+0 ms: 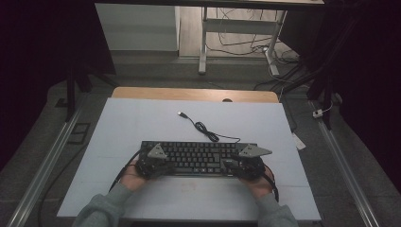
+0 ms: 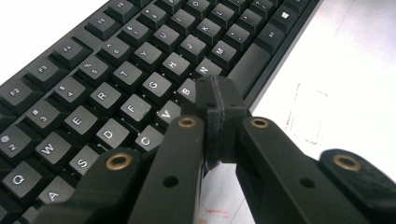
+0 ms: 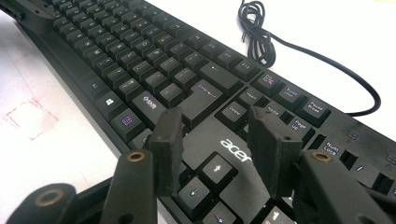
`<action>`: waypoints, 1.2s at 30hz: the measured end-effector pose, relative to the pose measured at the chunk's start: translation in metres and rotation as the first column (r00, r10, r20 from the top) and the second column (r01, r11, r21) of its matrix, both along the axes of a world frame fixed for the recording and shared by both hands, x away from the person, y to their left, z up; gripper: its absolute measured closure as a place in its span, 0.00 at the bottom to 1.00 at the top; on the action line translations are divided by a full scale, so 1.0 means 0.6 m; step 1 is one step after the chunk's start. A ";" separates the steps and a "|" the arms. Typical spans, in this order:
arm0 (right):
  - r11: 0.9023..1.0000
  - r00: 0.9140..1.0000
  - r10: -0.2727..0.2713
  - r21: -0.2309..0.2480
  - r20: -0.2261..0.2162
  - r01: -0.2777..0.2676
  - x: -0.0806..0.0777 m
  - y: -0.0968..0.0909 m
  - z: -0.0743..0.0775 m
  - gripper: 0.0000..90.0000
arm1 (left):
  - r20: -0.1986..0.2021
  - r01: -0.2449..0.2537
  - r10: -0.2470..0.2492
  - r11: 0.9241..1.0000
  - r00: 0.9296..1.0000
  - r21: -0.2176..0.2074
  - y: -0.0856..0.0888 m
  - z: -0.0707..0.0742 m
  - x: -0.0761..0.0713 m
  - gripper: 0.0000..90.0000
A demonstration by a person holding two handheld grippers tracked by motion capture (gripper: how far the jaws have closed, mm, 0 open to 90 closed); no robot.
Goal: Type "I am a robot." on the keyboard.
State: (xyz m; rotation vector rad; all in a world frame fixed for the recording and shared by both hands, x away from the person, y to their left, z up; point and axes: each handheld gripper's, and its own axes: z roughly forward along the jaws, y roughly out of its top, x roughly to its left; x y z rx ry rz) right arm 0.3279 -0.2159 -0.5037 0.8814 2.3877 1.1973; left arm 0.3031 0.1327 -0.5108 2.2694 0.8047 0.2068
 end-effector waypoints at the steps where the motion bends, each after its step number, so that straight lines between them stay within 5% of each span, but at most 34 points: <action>1: 1.000 1.000 0.002 -0.002 0.000 -0.002 0.000 0.000 0.000 0.62 | -0.001 0.002 -0.002 1.000 1.000 0.001 -0.001 -0.001 0.000 0.99; 26: 1.000 1.000 -0.001 -0.007 0.001 0.001 0.001 0.001 -0.001 0.61 | -0.007 0.007 -0.007 1.000 1.000 0.030 -0.017 -0.016 0.004 0.99; 31: 1.000 1.000 -0.002 -0.011 0.001 0.002 0.000 0.000 -0.001 0.61 | 0.003 0.008 -0.008 1.000 1.000 0.018 -0.017 -0.013 0.001 0.99; 36: 1.000 1.000 -0.005 -0.009 0.003 0.005 0.000 0.000 0.000 0.61 | 0.038 -0.021 0.023 0.999 0.999 -0.047 -0.003 0.005 -0.001 0.98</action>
